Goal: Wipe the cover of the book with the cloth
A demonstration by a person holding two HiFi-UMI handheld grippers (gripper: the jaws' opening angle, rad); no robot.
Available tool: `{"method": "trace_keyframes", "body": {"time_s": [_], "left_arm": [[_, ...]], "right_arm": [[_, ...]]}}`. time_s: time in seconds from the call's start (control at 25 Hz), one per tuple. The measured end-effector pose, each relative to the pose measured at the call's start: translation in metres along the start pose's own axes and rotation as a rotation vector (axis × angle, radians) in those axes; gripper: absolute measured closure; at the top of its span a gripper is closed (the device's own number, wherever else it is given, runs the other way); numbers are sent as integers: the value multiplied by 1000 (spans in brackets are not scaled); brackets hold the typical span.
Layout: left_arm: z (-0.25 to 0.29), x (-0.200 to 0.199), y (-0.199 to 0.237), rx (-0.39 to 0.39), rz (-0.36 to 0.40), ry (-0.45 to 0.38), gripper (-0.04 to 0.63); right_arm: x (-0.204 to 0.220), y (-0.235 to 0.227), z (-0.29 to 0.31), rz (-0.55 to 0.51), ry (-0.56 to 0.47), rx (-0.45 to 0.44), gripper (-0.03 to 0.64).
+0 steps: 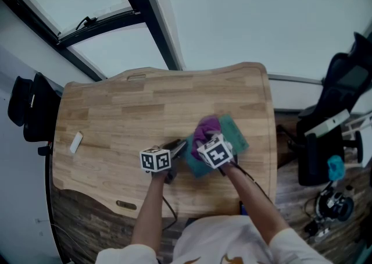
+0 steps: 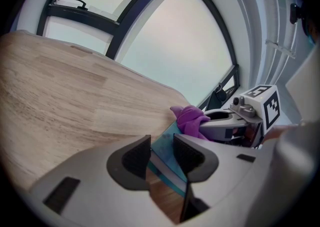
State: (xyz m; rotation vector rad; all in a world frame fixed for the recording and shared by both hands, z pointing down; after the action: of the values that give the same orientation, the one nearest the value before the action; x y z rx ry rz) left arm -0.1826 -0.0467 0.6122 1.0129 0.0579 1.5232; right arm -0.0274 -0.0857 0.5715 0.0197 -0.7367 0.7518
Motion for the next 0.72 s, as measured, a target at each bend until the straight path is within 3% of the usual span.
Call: {"method": "trace_keyframes", "body": {"time_s": [0.72], "left_arm": [[-1, 0, 1, -1, 1, 0, 451]], "right_arm": [[0, 26, 8, -52, 0, -70, 540]]}}
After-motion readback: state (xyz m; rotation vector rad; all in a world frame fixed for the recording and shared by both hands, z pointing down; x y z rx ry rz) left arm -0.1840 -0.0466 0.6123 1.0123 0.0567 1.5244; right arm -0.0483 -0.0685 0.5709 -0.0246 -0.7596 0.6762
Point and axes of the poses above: the fingertips, and each gripper's own axes: z forward along the fingers, y to its left, x out of its underside, the point moved 8 cm from there along -z, backward along the fingers, and after that the axes turned 2 degrees about y, right-handed, at the moved point
